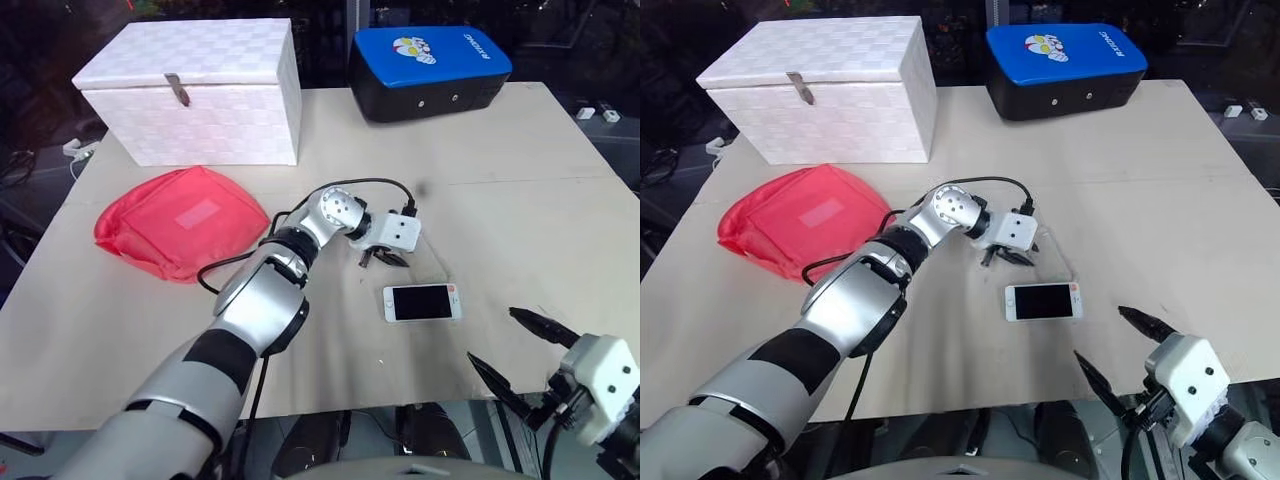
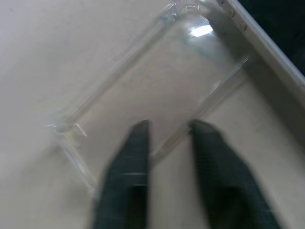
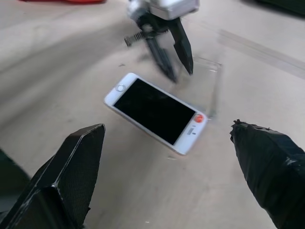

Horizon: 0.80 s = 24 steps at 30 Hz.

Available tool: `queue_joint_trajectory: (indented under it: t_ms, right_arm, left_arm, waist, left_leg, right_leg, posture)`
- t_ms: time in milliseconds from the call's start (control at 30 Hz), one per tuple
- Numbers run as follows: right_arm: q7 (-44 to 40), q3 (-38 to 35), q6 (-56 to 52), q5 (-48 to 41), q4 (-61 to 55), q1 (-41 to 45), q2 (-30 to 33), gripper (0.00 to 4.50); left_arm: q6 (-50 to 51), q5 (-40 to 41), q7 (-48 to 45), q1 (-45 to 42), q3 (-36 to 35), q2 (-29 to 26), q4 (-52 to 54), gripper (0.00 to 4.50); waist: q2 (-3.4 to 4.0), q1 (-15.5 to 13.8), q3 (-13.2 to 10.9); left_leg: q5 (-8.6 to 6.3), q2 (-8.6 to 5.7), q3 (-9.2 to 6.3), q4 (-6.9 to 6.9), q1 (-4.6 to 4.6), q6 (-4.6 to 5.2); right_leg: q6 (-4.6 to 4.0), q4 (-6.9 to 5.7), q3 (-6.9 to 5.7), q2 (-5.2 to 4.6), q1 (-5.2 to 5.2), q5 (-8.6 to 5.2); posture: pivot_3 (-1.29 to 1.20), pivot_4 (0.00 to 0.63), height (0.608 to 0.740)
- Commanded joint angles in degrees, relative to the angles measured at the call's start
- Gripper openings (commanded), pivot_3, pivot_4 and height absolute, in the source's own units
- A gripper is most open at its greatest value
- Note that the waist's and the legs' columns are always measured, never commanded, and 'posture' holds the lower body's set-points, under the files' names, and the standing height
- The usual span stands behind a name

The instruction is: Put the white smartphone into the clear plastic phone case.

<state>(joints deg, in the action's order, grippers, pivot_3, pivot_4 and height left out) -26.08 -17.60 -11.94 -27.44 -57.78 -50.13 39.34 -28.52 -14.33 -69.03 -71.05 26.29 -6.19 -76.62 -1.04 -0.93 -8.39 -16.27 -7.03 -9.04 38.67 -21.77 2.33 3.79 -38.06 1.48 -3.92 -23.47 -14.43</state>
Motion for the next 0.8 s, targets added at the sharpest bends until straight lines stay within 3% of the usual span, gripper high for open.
queue_joint_trajectory:
  t_ms: [33,233,400,533,633,733,800]
  right_arm:
    - [2.57,1.69,2.06,-0.04,-2.23,-0.07,1.47,4.50]
    - [4.40,4.82,-0.06,-0.30,-2.23,3.80,3.34,4.50]
    - [3.50,6.39,-4.87,-0.69,-1.82,10.01,3.37,4.50]
    - [2.55,8.68,-9.24,0.19,0.66,17.01,4.13,4.50]
    - [1.67,11.08,-13.50,-2.02,2.79,23.77,4.12,4.50]
    - [-2.35,13.90,-17.05,-3.99,6.38,29.66,5.57,4.50]
    - [-4.00,15.61,-18.85,-2.51,10.40,34.13,6.79,4.50]
  left_arm:
    - [3.29,0.31,-3.07,0.07,-2.78,-0.87,-0.29,0.08]
    - [8.23,3.33,-10.77,0.01,-8.44,-6.44,1.81,0.08]
    - [14.09,7.47,-18.14,3.49,-12.55,-13.12,10.34,0.08]
    - [24.91,11.61,-21.14,18.04,-14.42,-21.94,35.50,0.08]
    - [36.89,14.89,-18.76,31.13,-16.88,-27.92,56.67,0.08]
    - [45.22,17.00,-14.89,40.20,-19.23,-31.28,69.80,0.08]
    - [48.96,18.74,-13.16,43.90,-20.50,-32.74,75.14,0.62]
  waist:
    - [0.00,0.16,0.00]
    - [0.00,1.64,-0.01]
    - [-0.01,1.60,-0.02]
    - [0.08,2.25,-0.01]
    - [0.13,2.44,-0.05]
    - [0.12,1.48,-0.05]
    - [0.13,0.78,-0.05]
  left_leg:
    - [0.00,0.00,0.00,0.01,0.00,0.00]
    - [0.00,0.04,0.01,0.00,0.00,-0.01]
    - [0.00,0.04,0.01,0.03,-0.06,-0.01]
    - [0.00,0.10,0.07,0.01,-0.05,-0.01]
    - [0.00,0.17,0.06,-0.06,-0.05,-0.02]
    - [0.00,0.17,0.03,-0.04,-0.07,-0.02]
    - [0.00,0.17,0.00,-0.02,-0.06,-0.02]
  right_leg:
    - [0.00,-0.01,0.00,0.00,-0.01,0.00]
    - [-0.01,-0.04,0.05,-0.04,-0.06,0.00]
    - [-0.02,-0.08,0.05,-0.02,-0.15,0.01]
    - [-0.04,-0.06,0.19,-0.10,-0.17,0.02]
    - [-0.08,-0.05,0.30,-0.07,-0.21,0.02]
    - [-0.10,-0.03,0.40,-0.10,-0.20,0.03]
    - [-0.10,0.00,0.34,-0.11,-0.17,0.04]
  posture:
    - [0.00,0.150,0.740]
    - [0.00,0.150,0.740]
    - [0.00,0.150,0.740]
    - [0.00,0.150,0.740]
    - [0.00,0.150,0.740]
    - [0.00,0.150,0.740]
    - [0.00,0.150,0.740]
